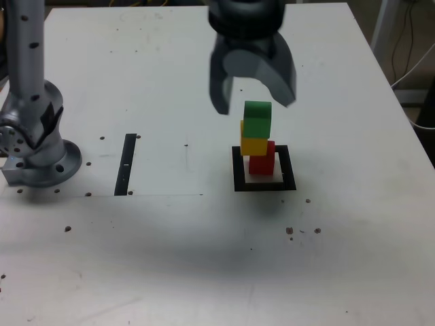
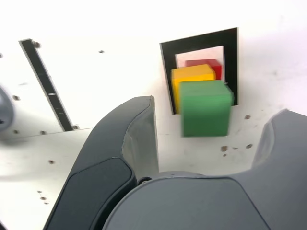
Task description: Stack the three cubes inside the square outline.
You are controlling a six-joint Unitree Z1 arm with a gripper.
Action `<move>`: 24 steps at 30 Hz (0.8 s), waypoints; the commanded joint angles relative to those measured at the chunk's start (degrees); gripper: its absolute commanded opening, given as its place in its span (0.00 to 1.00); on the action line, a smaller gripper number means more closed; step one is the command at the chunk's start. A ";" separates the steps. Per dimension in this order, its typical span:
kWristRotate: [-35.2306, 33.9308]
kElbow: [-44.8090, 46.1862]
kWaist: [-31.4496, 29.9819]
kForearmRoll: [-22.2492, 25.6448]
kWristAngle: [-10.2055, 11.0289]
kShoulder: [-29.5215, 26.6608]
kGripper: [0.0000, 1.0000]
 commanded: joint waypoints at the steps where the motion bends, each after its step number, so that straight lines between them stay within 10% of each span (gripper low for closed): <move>1: 0.32 1.69 0.08 0.98 0.59 -2.71 1.00; 24: 0.03 37.56 1.69 -4.11 -0.13 -19.25 0.99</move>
